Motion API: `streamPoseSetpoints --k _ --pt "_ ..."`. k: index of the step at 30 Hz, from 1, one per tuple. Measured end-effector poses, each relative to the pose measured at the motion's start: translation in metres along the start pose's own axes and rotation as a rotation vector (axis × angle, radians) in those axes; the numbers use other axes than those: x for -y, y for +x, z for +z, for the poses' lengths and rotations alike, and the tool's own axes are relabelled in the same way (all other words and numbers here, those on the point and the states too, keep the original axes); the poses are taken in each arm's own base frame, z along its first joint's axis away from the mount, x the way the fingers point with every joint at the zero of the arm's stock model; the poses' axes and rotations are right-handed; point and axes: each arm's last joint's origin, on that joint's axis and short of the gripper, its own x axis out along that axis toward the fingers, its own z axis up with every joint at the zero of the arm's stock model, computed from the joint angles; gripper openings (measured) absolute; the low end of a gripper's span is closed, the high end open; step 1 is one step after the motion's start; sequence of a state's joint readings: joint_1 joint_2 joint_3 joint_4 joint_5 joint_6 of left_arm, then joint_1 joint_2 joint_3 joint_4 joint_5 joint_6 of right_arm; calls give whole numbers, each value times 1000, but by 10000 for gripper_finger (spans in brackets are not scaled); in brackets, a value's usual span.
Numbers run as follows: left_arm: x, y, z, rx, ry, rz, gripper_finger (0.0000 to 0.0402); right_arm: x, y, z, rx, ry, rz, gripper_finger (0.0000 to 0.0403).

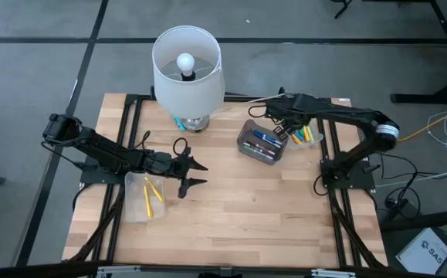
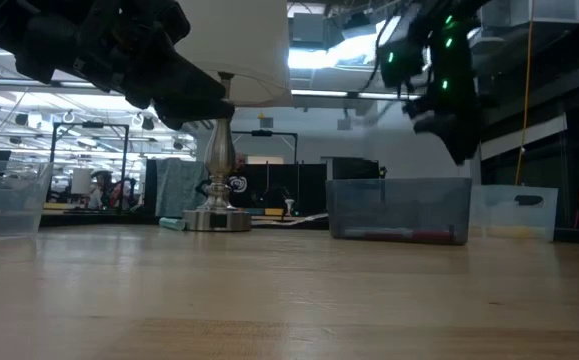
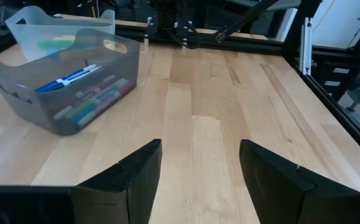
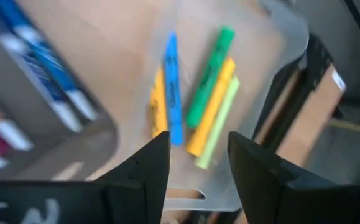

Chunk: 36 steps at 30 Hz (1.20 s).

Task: Pick & Place Markers
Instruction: Put the light blue highlighter pen into the right transparent bin

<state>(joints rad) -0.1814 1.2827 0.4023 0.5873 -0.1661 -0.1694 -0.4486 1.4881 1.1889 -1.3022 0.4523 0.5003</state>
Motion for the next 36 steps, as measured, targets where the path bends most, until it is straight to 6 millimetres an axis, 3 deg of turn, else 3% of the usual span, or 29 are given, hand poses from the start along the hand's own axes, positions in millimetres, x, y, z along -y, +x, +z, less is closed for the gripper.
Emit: streamPoseSetpoints --k 5,8,16,19,22,36 --pt "0 0 0 0 -1 0 212 10 -41 -21 291 45 167 160" --pt "0 0 0 0 -1 0 212 8 -55 -44 522 10 415 160" --pt "0 0 0 0 -1 0 212 -4 -45 -98 1069 -181 1210 160" --pt "0 0 0 0 -1 0 212 -6 -35 -111 1253 -235 1398 160" --pt "0 0 0 0 -1 0 212 -8 -22 -122 1362 -251 1466 160" --pt "-8 1 6 47 -104 16 212 -7 27 -152 1479 -249 1447 160"
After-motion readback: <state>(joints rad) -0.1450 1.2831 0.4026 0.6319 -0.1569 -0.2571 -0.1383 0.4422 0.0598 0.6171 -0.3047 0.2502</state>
